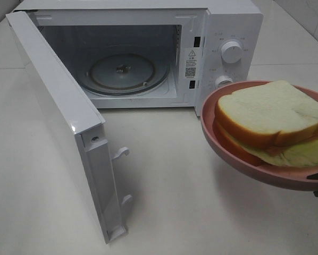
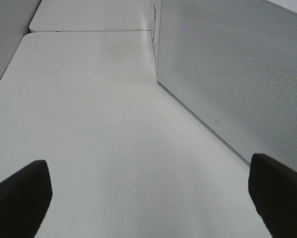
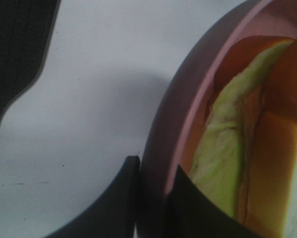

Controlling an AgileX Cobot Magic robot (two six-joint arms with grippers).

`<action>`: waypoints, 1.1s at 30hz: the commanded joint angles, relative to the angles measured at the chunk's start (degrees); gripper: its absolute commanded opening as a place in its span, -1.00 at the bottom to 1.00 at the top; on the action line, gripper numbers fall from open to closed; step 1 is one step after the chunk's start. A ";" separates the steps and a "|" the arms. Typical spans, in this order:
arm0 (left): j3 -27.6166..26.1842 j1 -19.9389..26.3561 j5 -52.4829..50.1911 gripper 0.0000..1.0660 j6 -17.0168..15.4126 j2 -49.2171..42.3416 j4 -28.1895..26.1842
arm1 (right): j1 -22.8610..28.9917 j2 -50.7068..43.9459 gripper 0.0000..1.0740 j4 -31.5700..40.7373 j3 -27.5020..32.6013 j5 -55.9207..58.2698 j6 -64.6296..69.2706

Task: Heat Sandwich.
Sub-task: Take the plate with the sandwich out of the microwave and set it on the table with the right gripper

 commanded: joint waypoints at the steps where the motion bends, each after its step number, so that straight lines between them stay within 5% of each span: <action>1: 0.17 0.00 0.00 0.90 -0.11 -1.55 -0.17 | 0.17 -0.69 -0.99 -3.50 0.00 0.46 5.84; 33: 0.17 0.00 0.00 0.90 -0.11 -1.55 -0.17 | 0.17 4.41 -0.99 -28.25 0.00 11.46 52.88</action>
